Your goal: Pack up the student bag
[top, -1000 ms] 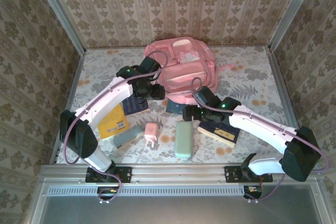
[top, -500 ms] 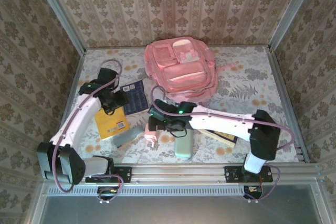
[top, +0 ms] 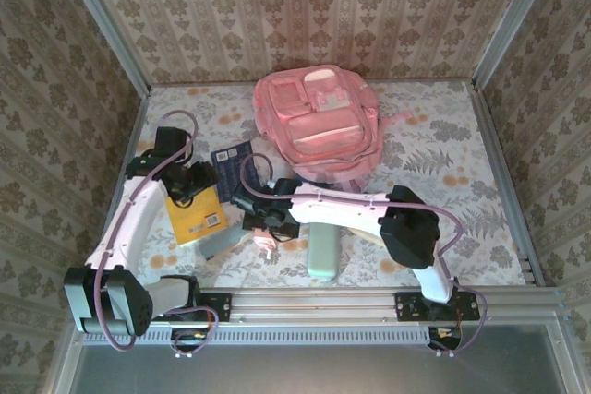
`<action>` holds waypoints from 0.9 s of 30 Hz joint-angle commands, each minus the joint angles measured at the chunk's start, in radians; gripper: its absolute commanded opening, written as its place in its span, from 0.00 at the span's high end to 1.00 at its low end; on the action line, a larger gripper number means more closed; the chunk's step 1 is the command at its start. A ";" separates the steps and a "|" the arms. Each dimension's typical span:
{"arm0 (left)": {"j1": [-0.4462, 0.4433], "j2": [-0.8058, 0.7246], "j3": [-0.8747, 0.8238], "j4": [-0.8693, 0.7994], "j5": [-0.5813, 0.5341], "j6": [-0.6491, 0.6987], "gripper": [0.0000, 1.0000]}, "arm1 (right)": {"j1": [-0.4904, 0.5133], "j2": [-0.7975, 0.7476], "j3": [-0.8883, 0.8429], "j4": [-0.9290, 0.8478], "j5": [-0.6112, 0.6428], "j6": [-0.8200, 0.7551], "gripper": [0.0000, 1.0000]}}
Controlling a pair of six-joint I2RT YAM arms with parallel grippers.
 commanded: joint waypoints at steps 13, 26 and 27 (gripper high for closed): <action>0.015 -0.022 -0.007 0.026 0.039 0.007 0.43 | 0.007 0.114 0.092 -0.087 -0.070 0.037 0.41; -0.159 0.032 0.139 0.013 -0.079 0.065 0.46 | -0.023 -0.141 0.006 -0.101 0.080 -0.078 0.59; -0.197 0.057 0.170 0.020 -0.096 0.087 0.46 | -0.035 -0.191 -0.029 -0.082 0.088 -0.100 0.61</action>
